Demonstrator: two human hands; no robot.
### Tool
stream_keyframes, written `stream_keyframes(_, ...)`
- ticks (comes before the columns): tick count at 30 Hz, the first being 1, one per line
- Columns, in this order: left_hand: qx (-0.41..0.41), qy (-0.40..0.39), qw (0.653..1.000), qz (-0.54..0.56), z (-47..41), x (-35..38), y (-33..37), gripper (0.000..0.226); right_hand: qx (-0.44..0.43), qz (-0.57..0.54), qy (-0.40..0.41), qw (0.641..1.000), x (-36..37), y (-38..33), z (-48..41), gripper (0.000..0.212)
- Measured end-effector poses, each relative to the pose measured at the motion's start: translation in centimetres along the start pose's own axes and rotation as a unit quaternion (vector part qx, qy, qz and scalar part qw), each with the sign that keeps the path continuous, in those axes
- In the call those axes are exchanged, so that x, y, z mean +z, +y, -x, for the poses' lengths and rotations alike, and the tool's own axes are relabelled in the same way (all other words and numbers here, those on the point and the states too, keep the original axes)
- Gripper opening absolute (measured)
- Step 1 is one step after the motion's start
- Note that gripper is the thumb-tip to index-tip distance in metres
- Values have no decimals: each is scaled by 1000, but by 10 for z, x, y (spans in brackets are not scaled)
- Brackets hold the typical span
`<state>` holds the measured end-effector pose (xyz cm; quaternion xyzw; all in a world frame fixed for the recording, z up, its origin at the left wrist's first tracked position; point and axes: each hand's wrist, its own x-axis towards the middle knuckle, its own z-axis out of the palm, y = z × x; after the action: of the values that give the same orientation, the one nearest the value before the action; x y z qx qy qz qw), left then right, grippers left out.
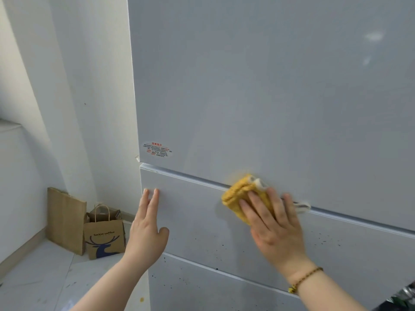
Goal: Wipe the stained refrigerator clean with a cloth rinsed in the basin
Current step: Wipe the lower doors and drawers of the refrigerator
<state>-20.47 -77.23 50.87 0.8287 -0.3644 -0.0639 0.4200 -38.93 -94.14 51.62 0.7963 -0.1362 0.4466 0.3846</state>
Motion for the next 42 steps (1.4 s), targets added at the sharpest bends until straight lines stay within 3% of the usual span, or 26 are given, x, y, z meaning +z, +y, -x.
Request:
stream_keyframes(6,3,-25,997,79,0,-10,-11,79,23,-10,12,1000,10,-26,-16,39)
stream_keyframes(9,-46,-10,988,150,-7,-22,-22,78,-2,-36,9,999,23,-64,-48,43)
stream_keyframes(14,-104,-127,945,283,-19,-38,-40,77,-52,-52,-41,996,41,-132,-115,47)
stream_keyframes(17,-102,-128,938,304,-23,-43,-46,77,-103,-6,-83,991,44,-151,-135,55)
stream_keyframes(21,-97,-123,934,320,-23,-40,-47,75,-112,-14,-49,992,44,-131,-113,45)
stream_keyframes(23,-91,-84,953,276,-19,-36,-47,72,-95,-4,-38,995,38,-108,-81,46)
stream_keyframes(26,-56,51,990,116,-12,-27,-41,65,-88,42,-39,994,22,-61,-23,62)
stream_keyframes(28,-6,82,995,62,-5,-20,-36,66,-100,65,-57,991,10,-28,11,67)
stream_keyframes(33,213,84,972,-51,3,1,-34,62,-5,35,-66,997,8,-31,39,55)
stream_keyframes(36,279,65,956,-61,1,3,-19,59,73,-17,-41,996,23,-65,20,42)
stream_keyframes(42,365,39,924,-103,7,39,11,64,60,0,-22,998,12,-26,47,38)
